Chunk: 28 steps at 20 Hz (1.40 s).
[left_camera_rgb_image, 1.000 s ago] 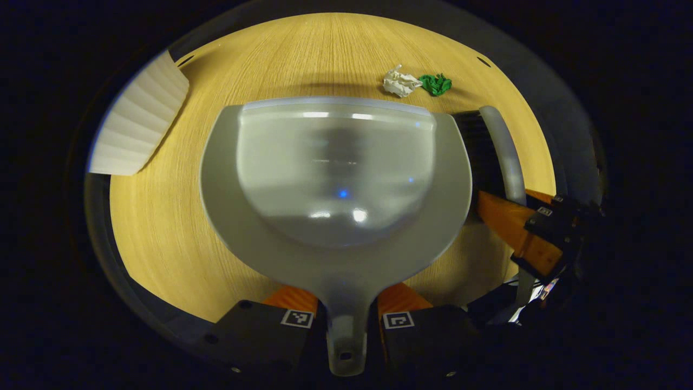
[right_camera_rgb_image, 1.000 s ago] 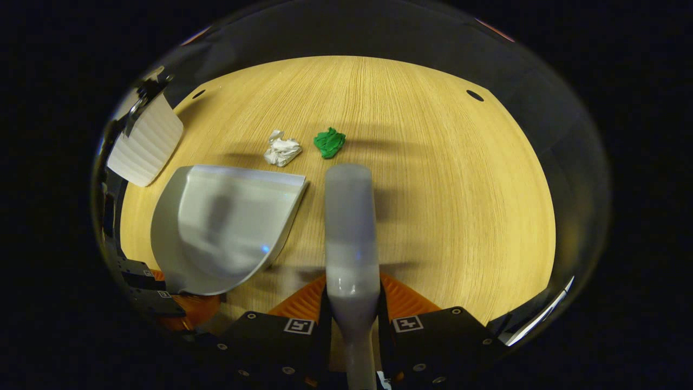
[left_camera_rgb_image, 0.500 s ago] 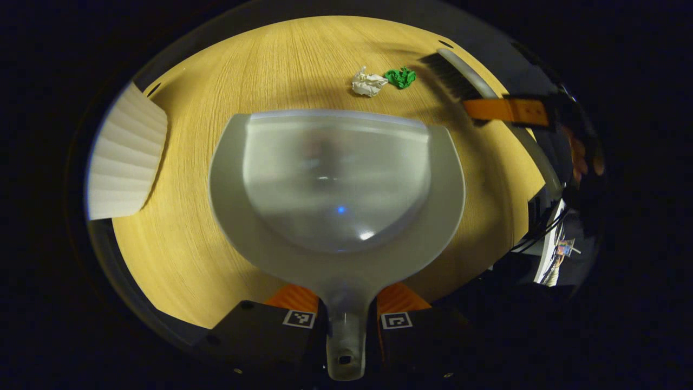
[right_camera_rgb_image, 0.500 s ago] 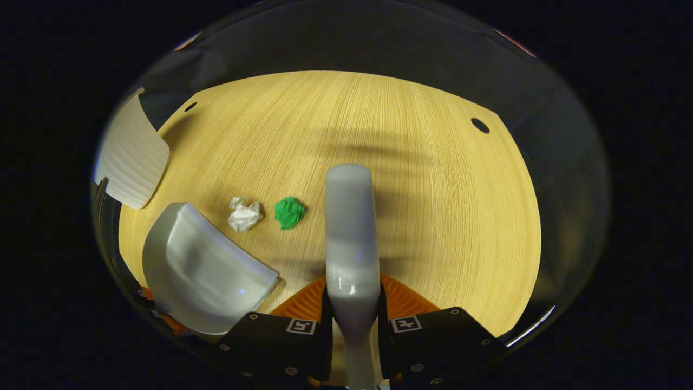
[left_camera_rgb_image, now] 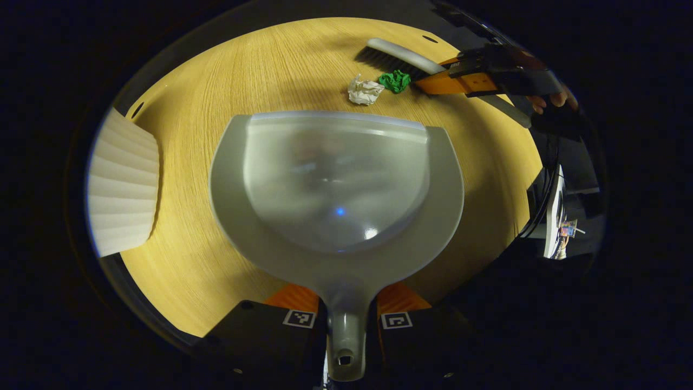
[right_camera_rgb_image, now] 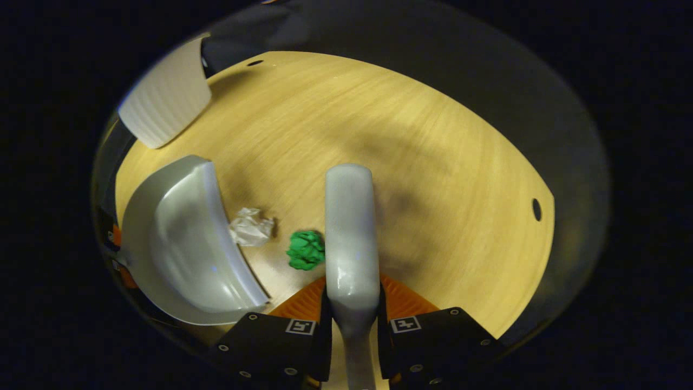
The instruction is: Pick up the small broom and dustpan from the desktop, sweep the trash into the dustpan with the broom, and then empty the trash into the garbage bin.
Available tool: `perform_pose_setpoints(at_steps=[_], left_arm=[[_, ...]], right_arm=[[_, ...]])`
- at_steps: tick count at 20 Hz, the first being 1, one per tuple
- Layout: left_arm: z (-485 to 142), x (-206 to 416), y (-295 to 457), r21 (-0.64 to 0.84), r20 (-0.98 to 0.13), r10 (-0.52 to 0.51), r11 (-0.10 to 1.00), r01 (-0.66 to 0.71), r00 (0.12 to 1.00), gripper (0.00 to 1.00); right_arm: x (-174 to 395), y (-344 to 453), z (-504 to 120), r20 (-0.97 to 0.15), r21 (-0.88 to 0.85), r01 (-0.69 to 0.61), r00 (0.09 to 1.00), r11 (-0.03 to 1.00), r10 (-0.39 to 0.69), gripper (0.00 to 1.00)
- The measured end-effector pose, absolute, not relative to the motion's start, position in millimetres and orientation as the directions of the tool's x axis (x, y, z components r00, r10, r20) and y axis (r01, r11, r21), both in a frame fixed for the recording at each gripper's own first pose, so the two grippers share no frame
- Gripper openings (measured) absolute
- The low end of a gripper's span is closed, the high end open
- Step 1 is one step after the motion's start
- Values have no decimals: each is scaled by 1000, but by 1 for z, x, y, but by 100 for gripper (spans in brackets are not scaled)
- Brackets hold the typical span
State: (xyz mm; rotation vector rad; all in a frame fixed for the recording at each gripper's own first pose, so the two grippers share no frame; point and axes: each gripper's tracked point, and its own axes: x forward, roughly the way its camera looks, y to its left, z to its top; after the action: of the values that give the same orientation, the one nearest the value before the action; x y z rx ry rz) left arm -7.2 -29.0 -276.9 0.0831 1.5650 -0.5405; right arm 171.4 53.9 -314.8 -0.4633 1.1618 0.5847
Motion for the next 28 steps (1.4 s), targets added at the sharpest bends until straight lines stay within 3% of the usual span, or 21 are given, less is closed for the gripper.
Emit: perform_pose_setpoints(at_steps=[5,12,17,22,28], left_arm=[[-278,2,-26,-301,-953,-293,871,389,-83,30],[-280,3,-37,-319,-946,-318,884,343,-61,30],[-278,-2,-30,-326,-944,-328,903,279,-40,30],[-278,6,-35,-312,-948,-320,928,202,5,30],[-277,10,-44,-299,-950,-308,946,124,55,30]], right_arm=[[137,86,-311,-935,150,-768,94,623,341,35],[95,107,-287,-892,346,-780,-100,522,442,36],[121,94,-275,-884,312,-647,70,696,462,36],[130,42,-277,-913,185,-446,251,876,321,36],[70,12,-314,-963,130,-190,209,973,170,35]])
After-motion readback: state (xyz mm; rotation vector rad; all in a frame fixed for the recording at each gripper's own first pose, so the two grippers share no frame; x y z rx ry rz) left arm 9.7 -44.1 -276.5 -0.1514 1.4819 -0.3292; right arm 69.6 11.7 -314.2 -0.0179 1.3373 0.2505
